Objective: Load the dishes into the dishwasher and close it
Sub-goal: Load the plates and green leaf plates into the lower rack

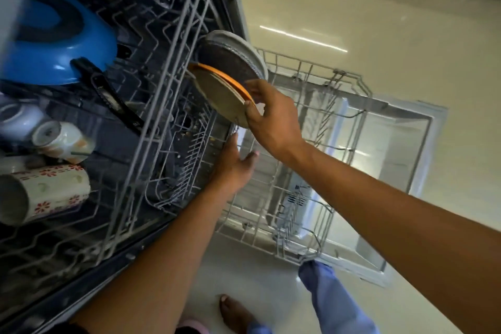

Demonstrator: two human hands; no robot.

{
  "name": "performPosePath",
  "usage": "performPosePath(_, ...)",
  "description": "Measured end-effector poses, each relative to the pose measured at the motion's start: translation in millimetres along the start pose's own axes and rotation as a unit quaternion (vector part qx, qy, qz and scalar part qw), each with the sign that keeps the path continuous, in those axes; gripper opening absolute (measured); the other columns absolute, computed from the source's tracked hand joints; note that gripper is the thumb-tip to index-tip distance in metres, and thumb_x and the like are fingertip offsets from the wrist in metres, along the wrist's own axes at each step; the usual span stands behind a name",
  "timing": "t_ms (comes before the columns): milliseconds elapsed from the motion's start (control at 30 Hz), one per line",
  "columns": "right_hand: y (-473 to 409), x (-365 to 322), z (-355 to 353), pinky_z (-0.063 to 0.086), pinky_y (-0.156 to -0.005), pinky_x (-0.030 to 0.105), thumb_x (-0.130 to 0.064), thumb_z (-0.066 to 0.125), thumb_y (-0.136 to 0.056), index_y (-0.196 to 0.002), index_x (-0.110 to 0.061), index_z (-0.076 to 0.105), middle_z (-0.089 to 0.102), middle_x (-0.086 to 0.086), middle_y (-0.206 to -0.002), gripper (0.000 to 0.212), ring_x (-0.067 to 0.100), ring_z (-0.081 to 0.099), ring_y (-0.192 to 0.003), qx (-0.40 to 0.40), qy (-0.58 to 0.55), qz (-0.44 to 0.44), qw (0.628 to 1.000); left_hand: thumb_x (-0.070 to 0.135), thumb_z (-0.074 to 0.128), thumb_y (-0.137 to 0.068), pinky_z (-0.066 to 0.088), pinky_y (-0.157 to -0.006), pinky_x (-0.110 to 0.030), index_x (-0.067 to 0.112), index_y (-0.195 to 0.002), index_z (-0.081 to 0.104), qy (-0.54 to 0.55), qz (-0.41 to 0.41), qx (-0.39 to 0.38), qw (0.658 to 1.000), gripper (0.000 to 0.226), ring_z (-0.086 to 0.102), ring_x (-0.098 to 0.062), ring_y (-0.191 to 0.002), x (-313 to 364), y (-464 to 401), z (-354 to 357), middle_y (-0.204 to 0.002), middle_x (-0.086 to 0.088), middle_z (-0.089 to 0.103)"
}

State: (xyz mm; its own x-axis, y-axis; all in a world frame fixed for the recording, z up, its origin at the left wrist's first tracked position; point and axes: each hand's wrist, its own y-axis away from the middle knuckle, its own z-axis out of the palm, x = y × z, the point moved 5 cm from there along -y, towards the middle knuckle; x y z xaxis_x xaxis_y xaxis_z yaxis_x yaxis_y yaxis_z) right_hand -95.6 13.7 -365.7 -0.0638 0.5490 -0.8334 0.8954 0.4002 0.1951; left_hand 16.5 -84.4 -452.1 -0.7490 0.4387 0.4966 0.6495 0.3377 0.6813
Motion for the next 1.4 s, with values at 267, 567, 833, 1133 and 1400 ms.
performPosePath(267, 62.8, -132.9, -152.5, 0.055, -0.096, 0.04, -0.034, 0.061, -0.101, -0.124, -0.017, 0.07, 0.074, 0.0, -0.118, 0.03, 0.015, 0.069, -0.108, 0.034, -0.003, -0.005, 0.999, 0.033, 0.054, -0.093, 0.052, -0.075, -0.026, 0.025, -0.15, 0.043, 0.144, 0.132, 0.033, 0.98, 0.059, 0.064, 0.0, -0.103, 177.2, 163.3, -55.3, -0.119, 0.012, 0.067)
performPosePath(567, 175.7, -328.8, -266.7, 0.059, -0.083, 0.04, -0.044, 0.061, -0.099, -0.101, -0.027, 0.075, 0.076, -0.011, -0.095, 0.022, 0.003, 0.068, -0.068, 0.024, 0.033, -0.124, 0.991, 0.033, 0.061, -0.1, 0.053, -0.087, -0.032, 0.018, -0.132, 0.055, 0.049, 0.275, 0.086, 0.956, 0.036, 0.067, -0.018, -0.109, 254.8, 395.1, -161.1, -0.123, 0.001, 0.069)
performPosePath(833, 291.4, -530.7, -162.8, 0.048, -0.079, 0.018, -0.053, 0.057, -0.096, -0.106, -0.032, 0.073, 0.072, -0.021, -0.101, 0.028, -0.015, 0.062, -0.086, -0.054, 0.036, -0.306, 0.95, 0.034, 0.063, -0.101, 0.04, -0.115, -0.032, 0.02, -0.143, 0.055, -0.031, 0.287, 0.334, 0.897, 0.045, 0.054, -0.013, -0.133, 120.4, 577.6, -329.4, -0.143, 0.004, 0.061)
performPosePath(1133, 444.1, -634.5, 70.6, 0.049, -0.077, 0.014, -0.046, 0.072, -0.091, -0.118, -0.031, 0.072, 0.073, -0.013, -0.098, 0.03, -0.005, 0.069, -0.084, -0.268, 0.03, -0.416, 0.868, 0.037, 0.066, -0.097, 0.043, -0.111, -0.033, 0.024, -0.143, 0.056, 0.049, 0.035, 0.501, 0.864, 0.049, 0.056, -0.017, -0.131, -173.6, 735.7, -403.6, -0.144, 0.001, 0.06)
performPosePath(1400, 585.7, -660.1, 245.9, 0.056, -0.081, 0.029, -0.044, 0.072, -0.093, -0.121, -0.034, 0.068, 0.073, -0.009, -0.103, 0.03, 0.006, 0.07, -0.093, -0.461, 0.081, -0.443, 0.765, 0.04, 0.06, -0.098, 0.034, -0.118, -0.037, 0.022, -0.15, 0.048, 0.148, -0.225, 0.54, 0.797, 0.056, 0.045, -0.026, -0.142, -407.6, 824.5, -351.5, -0.154, -0.005, 0.049)
